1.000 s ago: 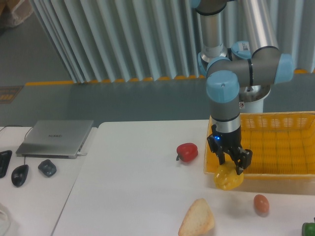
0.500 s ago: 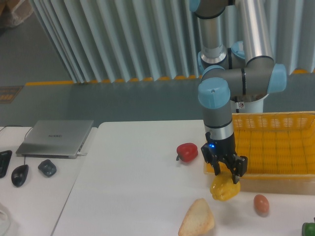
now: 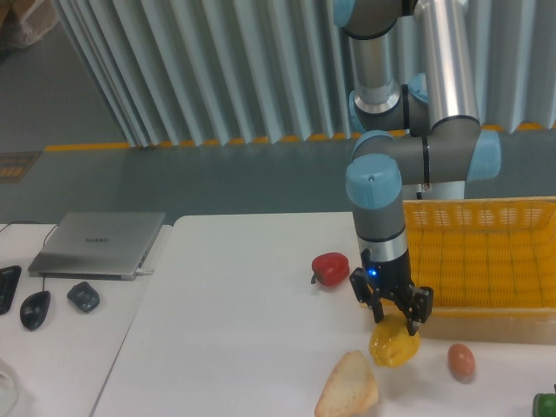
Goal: Place the yellow pepper on the table
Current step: 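Lower the pepper onto the table beside the basket and release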
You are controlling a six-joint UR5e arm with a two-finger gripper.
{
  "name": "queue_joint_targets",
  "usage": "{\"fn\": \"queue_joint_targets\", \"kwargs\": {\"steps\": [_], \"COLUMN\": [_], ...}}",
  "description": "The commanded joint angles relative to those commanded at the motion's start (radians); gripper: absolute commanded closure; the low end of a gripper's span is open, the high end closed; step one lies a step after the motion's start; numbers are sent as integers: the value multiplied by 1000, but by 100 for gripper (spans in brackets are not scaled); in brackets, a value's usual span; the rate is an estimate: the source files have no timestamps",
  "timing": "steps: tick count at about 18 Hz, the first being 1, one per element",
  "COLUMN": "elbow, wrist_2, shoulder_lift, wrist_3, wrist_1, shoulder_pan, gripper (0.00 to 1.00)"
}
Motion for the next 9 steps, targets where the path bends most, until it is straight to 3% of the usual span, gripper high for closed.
{"fn": "queue_joint_targets", "kwargs": {"steps": [5, 6, 7, 9], "elbow": [-2, -2, -2, -12], "wrist_2": [0, 6, 17, 32], "shoulder_lift": [-8, -9, -17, -14], "wrist_3": [-5, -9, -24, -23], "wrist_1": [0, -2, -3, -5], "shoulder_pan": [0, 0, 2, 2], "gripper": [43, 38, 21, 3]}}
